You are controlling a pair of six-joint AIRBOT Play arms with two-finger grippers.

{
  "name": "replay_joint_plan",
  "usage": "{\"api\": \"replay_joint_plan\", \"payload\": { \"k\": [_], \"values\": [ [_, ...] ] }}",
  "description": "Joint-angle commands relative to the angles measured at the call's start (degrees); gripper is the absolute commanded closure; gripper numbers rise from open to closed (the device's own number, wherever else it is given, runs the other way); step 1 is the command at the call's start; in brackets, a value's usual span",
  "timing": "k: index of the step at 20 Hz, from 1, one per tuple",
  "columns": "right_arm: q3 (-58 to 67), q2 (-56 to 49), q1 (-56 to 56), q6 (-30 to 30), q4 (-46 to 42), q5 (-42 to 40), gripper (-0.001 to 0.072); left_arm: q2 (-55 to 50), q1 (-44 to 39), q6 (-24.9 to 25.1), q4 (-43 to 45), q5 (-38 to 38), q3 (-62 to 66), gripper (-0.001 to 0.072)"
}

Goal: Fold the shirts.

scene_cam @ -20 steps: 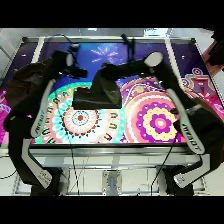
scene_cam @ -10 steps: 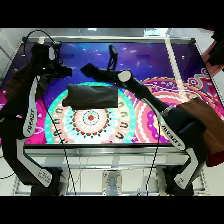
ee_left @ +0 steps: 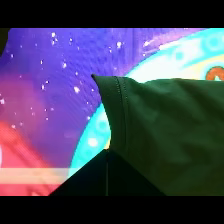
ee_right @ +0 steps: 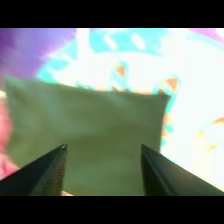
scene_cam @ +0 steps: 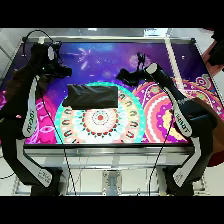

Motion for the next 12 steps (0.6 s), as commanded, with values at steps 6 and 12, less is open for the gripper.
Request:
{"api": "replay_joint_plan", "payload": {
  "k": [6,12],
  "values": [
    [-0.5,-11.5,0.4,-3.1,17.6,5.6,0.0034,0.0,0.0,0.1,-1.0,0.8,0.1,0.0698],
    [-0.5,-13.3,6.1,-4.2,22.0,4.0,0.0136,0.0,0.0,0.1,-1.2,1.1,0.1,0.0698]
  ]
}}
